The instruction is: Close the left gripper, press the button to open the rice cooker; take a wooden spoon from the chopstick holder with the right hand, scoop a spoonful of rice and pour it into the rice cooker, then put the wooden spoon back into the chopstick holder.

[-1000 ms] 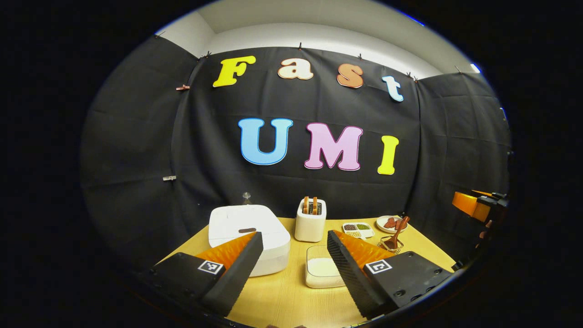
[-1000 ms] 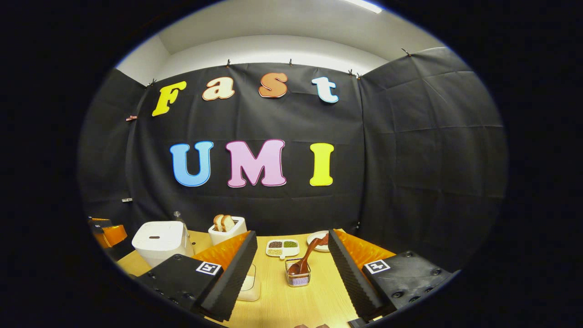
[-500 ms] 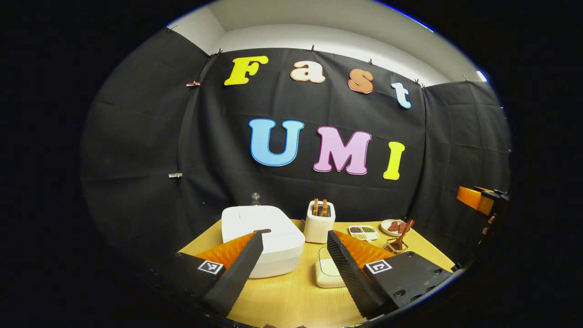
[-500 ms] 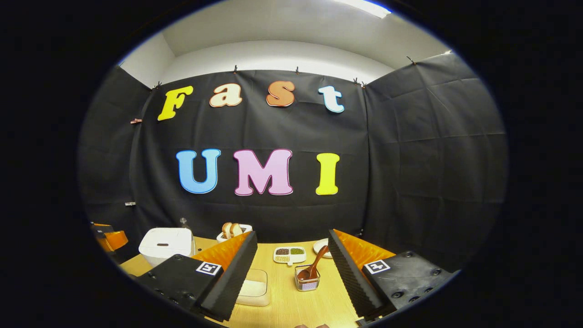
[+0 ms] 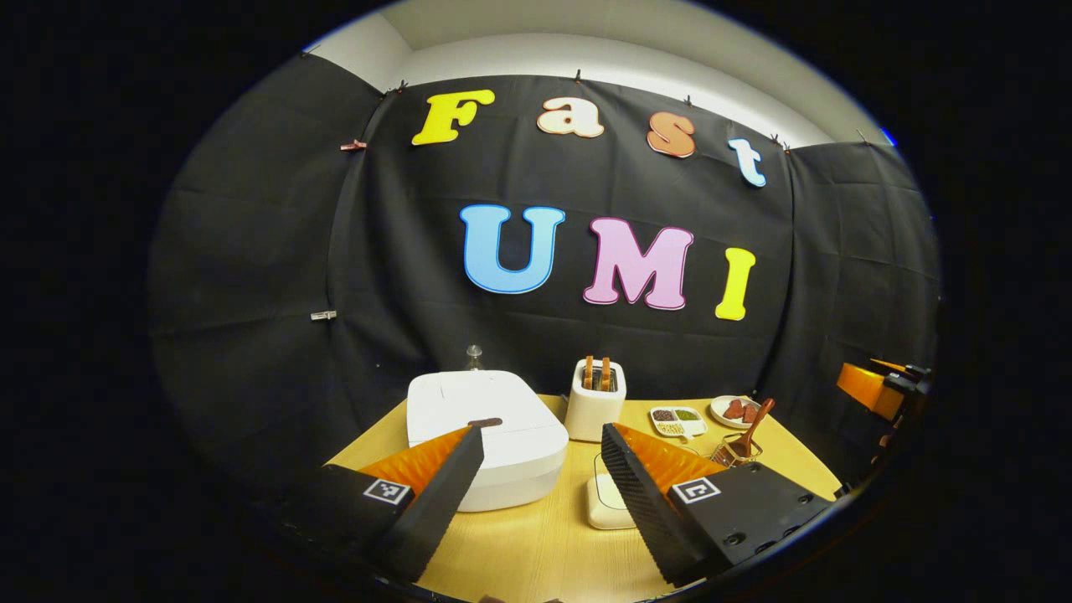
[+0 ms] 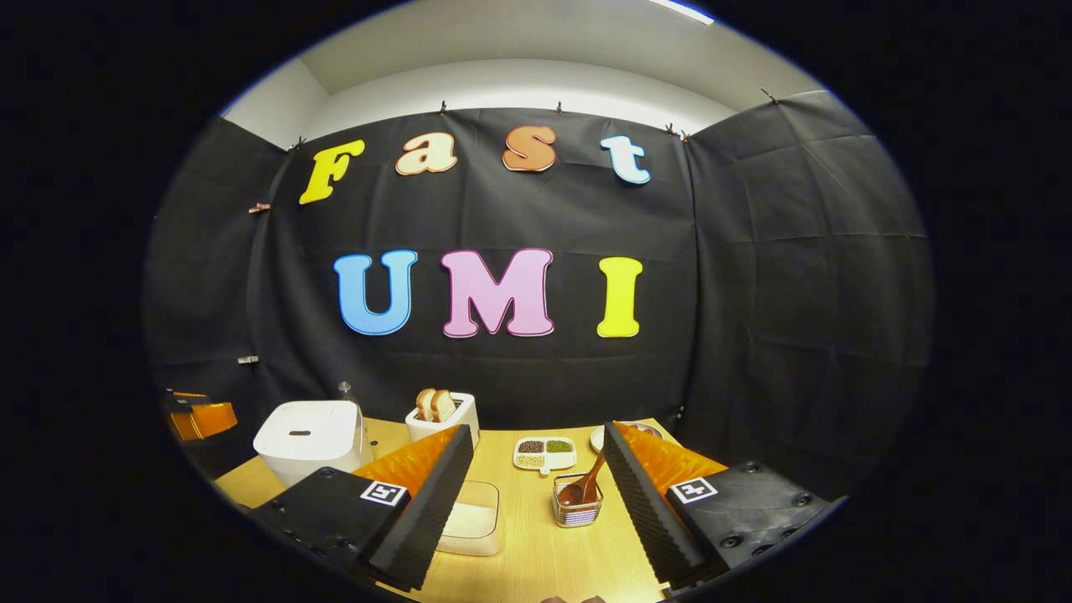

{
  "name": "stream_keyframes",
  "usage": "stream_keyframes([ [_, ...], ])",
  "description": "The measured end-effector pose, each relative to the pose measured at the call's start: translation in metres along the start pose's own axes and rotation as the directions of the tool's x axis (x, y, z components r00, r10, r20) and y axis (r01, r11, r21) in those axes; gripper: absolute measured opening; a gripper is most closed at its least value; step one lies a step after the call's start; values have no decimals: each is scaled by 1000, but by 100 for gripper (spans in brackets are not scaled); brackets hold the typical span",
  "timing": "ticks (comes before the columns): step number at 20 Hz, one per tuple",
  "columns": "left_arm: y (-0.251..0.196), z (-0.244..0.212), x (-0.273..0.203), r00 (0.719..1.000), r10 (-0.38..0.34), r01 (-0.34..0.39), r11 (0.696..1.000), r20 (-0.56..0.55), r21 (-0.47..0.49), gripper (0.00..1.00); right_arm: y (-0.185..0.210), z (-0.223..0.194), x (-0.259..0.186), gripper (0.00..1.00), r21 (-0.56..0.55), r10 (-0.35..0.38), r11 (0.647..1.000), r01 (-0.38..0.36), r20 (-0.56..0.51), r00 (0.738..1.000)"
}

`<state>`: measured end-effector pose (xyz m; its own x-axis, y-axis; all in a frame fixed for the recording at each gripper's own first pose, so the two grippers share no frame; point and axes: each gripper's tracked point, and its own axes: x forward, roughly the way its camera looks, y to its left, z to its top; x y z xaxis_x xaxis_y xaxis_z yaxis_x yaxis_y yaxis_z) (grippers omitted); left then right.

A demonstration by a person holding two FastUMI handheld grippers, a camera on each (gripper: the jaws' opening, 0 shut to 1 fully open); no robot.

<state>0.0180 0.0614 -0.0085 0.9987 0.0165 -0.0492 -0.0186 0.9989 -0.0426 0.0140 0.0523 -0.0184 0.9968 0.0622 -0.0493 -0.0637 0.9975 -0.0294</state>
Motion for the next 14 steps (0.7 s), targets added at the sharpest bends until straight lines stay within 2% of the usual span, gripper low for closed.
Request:
stream_keyframes([
  [4,13,5,31,999,40,-41,998,-37,-40,98,-10,-1,17,98,14,4,1000,-4,-13,1000],
  [7,38,7,61,991,105,-114,988,-89,-105,95,-23,0,28,98,26,-12,1000,13,-8,1000],
  [8,46,6,70,987,120,-132,984,-109,-117,92,-28,-2,31,98,26,-18,1000,18,-9,1000],
  [9,54,4,82,983,133,-149,981,-129,-124,82,-32,-3,33,98,24,-24,999,24,-12,1000],
  [10,61,1,92,978,139,-159,979,-154,-128,78,-37,-5,36,98,25,-30,999,30,-16,999],
  [13,80,-11,122,960,151,-179,978,-235,-103,52,-53,-11,44,98,42,-49,998,51,-35,998],
  [14,85,-16,130,953,160,-188,978,-258,-88,48,-57,-13,47,98,50,-54,997,56,-42,998],
])
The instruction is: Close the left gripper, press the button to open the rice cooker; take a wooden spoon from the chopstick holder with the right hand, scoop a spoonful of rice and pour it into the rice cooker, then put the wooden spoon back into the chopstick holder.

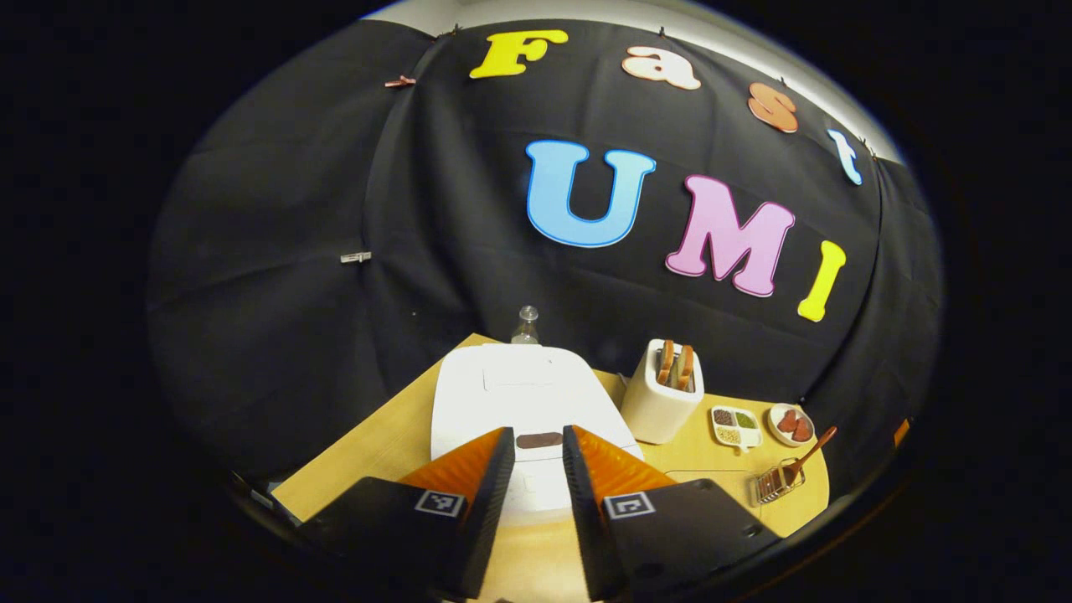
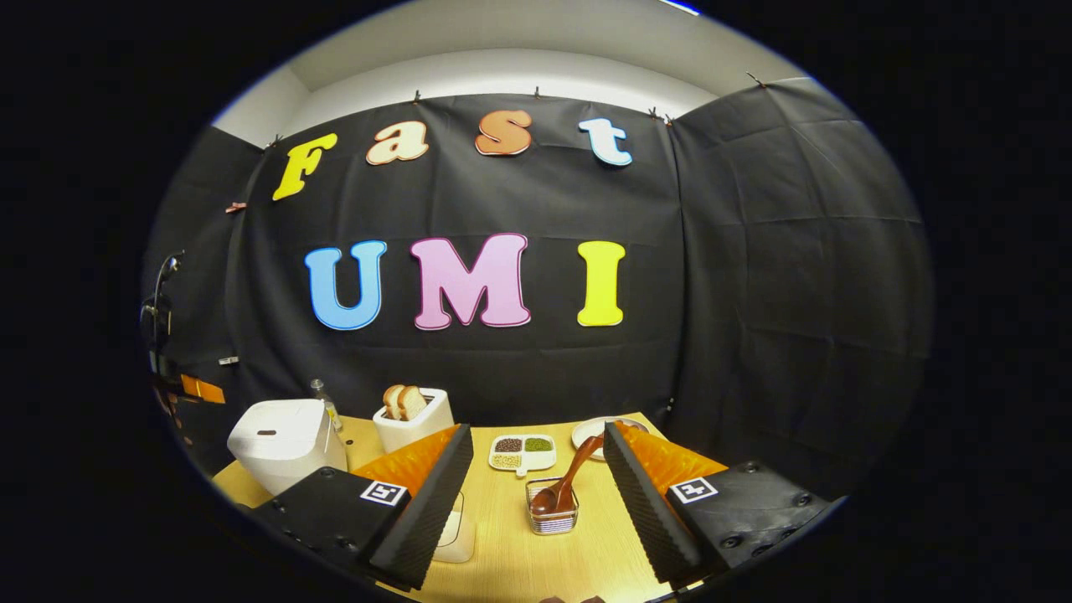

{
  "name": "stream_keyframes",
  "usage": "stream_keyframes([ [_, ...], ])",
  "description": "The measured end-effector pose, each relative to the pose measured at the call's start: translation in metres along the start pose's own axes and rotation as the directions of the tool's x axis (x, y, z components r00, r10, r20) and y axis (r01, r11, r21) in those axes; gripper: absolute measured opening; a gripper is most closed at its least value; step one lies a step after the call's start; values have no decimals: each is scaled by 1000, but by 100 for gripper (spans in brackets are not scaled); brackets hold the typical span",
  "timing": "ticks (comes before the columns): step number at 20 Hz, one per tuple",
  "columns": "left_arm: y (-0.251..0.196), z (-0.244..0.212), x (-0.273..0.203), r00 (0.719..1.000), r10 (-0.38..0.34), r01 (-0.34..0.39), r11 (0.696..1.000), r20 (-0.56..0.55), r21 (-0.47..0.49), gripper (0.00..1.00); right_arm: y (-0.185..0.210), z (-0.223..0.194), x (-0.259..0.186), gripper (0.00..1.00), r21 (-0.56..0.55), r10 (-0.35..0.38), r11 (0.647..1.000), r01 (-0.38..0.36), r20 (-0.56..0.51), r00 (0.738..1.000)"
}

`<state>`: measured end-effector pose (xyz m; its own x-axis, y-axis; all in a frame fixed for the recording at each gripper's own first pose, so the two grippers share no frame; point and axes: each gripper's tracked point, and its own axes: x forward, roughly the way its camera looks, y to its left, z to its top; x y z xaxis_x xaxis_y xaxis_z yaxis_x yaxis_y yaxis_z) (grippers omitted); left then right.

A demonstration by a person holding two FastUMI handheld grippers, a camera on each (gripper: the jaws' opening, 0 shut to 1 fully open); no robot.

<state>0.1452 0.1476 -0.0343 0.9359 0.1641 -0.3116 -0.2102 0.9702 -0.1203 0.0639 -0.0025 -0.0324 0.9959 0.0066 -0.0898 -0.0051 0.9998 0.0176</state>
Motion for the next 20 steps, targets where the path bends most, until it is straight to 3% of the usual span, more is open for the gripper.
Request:
stream_keyframes([
  [3,3,-13,37,996,9,-9,1000,-83,-5,12,-13,-3,7,98,5,-17,1000,17,-11,1000],
  [4,2,-18,46,993,5,-6,1000,-118,-6,8,-18,-5,9,98,6,-18,1000,18,-16,1000],
  [9,-8,-36,96,980,-49,51,999,-190,10,7,-30,-17,10,98,26,-8,1000,10,-44,999],
  [15,-8,-47,107,972,-24,29,999,-233,21,7,-50,-22,11,98,28,-46,998,48,-60,997],
  [20,-8,-53,111,975,11,16,993,-221,119,8,-49,-28,8,98,30,-35,999,37,-68,997],
])
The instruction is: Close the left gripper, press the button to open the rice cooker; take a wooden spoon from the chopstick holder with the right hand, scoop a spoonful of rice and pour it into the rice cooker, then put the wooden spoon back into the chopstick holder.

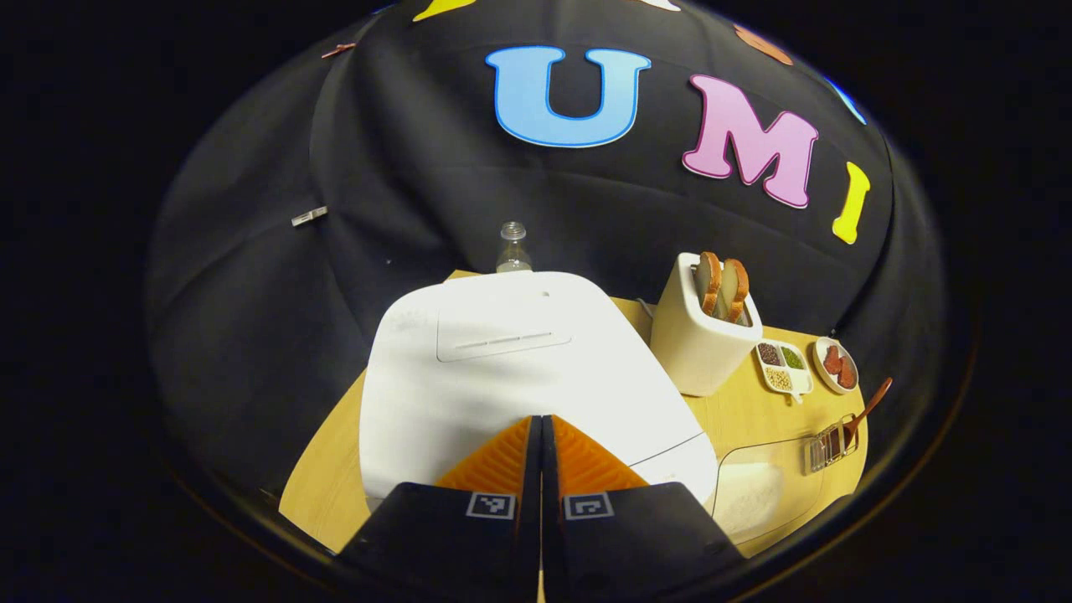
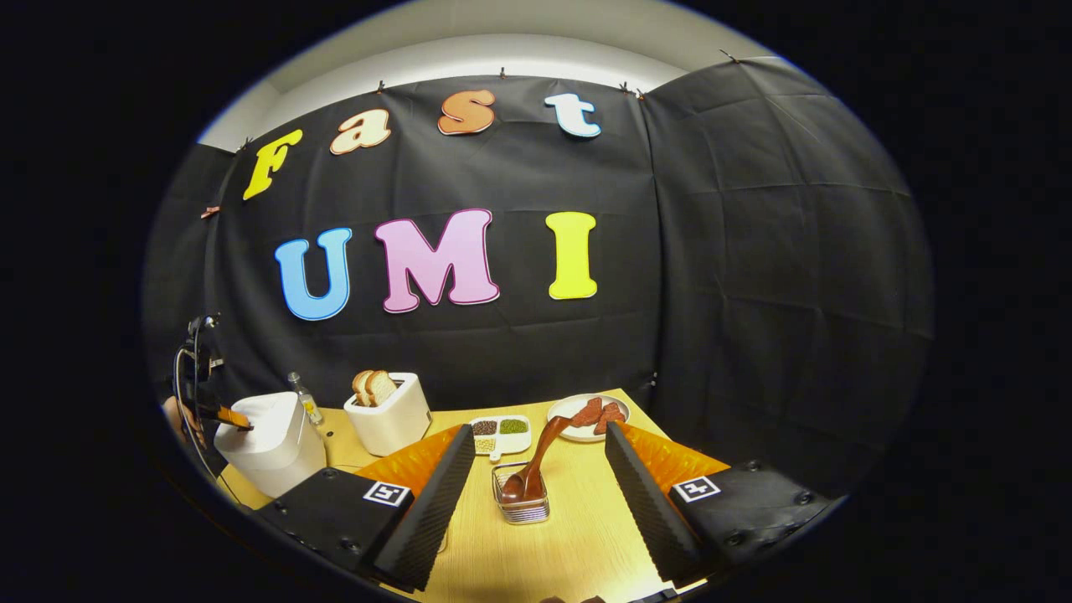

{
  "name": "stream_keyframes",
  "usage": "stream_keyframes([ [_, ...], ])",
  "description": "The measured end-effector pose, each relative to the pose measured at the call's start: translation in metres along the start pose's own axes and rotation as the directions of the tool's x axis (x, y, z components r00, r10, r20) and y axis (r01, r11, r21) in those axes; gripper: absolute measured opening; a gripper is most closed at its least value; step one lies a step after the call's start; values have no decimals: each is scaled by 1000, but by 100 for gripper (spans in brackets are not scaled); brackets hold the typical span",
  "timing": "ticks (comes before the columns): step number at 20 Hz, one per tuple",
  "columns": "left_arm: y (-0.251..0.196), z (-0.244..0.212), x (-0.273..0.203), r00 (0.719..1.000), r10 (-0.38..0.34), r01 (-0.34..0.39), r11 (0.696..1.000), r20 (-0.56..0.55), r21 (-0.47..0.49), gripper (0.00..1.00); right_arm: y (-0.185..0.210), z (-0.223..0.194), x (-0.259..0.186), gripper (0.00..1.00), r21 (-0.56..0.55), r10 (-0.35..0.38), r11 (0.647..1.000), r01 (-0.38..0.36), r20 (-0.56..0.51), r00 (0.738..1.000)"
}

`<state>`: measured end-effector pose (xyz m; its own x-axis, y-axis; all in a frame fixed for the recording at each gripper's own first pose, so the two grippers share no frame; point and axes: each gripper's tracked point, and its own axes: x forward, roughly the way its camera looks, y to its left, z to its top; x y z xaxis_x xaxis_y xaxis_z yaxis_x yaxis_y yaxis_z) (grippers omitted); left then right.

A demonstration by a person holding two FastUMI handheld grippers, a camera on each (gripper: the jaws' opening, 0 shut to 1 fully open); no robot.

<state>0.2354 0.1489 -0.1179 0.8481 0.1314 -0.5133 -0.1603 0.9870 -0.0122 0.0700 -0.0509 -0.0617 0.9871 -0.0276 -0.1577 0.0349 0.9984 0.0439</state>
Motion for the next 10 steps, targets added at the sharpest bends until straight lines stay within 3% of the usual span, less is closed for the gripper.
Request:
stream_keyframes([
  [2,-1,7,-9,1000,-2,2,1000,31,8,7,-5,5,3,98,1,-7,1000,7,10,1000],
  [4,1,35,-28,989,21,-22,1000,143,8,7,-15,6,6,98,17,-14,1000,14,13,1000],
  [7,3,84,-76,947,30,-53,997,320,63,7,-23,0,18,98,30,-20,999,21,-14,1000],
  [10,-10,100,-116,917,-18,-15,997,399,80,7,-34,5,36,98,20,-16,1000,16,-13,1000],
])
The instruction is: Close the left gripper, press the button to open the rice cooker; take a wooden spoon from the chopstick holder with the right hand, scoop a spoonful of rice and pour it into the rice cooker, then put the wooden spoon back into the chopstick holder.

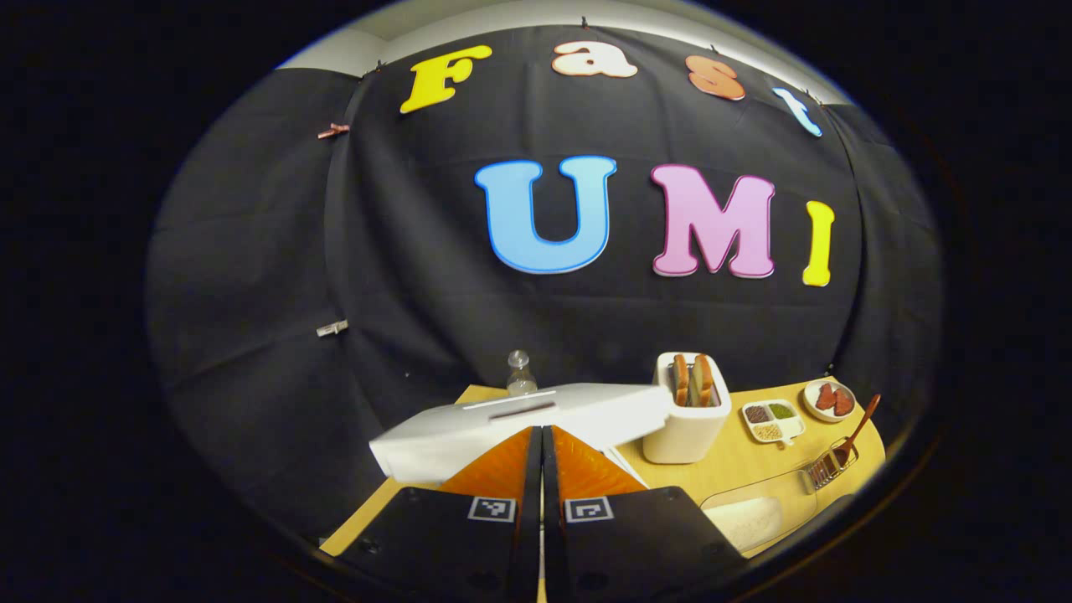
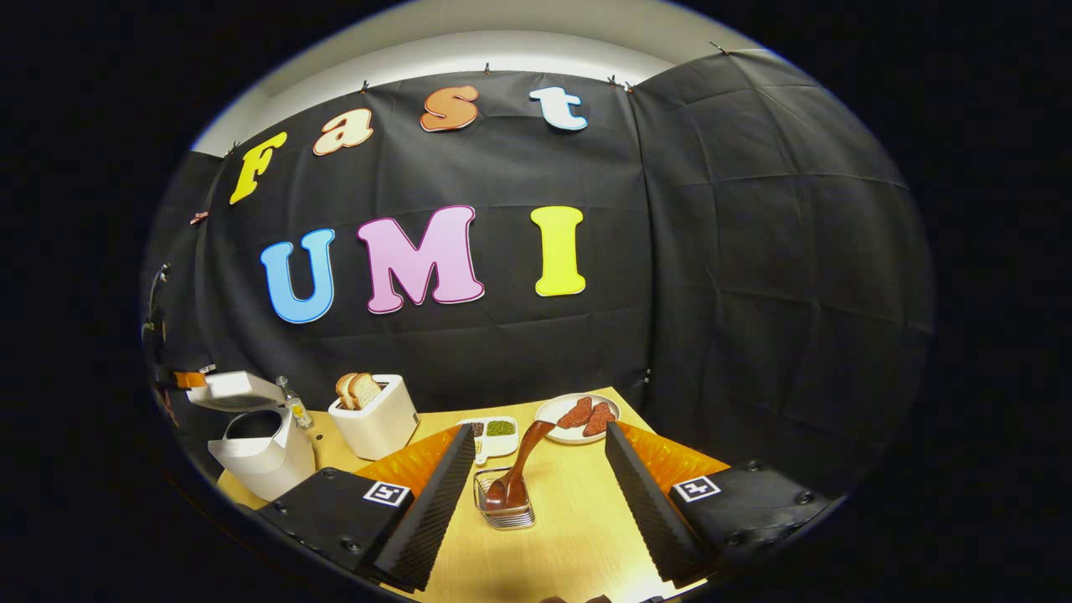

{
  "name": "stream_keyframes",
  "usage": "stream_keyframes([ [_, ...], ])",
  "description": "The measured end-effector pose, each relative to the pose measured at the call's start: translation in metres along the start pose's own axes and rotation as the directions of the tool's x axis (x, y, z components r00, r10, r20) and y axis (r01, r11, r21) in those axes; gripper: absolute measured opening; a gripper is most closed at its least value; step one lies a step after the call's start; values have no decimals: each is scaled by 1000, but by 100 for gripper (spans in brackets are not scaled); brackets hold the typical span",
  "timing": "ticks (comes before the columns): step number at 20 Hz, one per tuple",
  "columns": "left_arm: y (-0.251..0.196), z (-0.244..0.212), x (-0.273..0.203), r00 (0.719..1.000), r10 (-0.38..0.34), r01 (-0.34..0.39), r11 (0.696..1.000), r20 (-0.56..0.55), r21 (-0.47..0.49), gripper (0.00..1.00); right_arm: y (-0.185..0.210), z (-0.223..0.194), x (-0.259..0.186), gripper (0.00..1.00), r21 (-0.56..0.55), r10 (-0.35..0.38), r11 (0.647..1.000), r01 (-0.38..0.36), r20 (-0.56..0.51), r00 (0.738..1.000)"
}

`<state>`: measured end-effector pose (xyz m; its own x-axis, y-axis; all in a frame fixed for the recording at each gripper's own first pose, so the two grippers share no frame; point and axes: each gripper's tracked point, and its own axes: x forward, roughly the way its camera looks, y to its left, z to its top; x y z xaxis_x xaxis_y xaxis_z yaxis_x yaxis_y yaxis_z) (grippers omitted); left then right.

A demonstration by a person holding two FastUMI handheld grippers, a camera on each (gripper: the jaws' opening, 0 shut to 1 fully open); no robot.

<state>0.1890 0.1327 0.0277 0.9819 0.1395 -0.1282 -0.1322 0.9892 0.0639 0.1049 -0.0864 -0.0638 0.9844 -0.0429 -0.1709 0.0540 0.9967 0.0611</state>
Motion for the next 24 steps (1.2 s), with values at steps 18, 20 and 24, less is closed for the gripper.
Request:
stream_keyframes([
  [18,-98,-52,-133,999,38,-41,993,-30,-114,98,12,-95,124,99,82,125,991,-110,-217,968],
  [20,-104,-58,-134,998,35,-40,993,-52,-109,98,13,-117,136,99,123,137,986,-109,-255,957],
  [24,-113,-79,-139,992,43,-52,995,-119,-79,100,19,-162,170,99,184,157,978,-98,-337,929],
])
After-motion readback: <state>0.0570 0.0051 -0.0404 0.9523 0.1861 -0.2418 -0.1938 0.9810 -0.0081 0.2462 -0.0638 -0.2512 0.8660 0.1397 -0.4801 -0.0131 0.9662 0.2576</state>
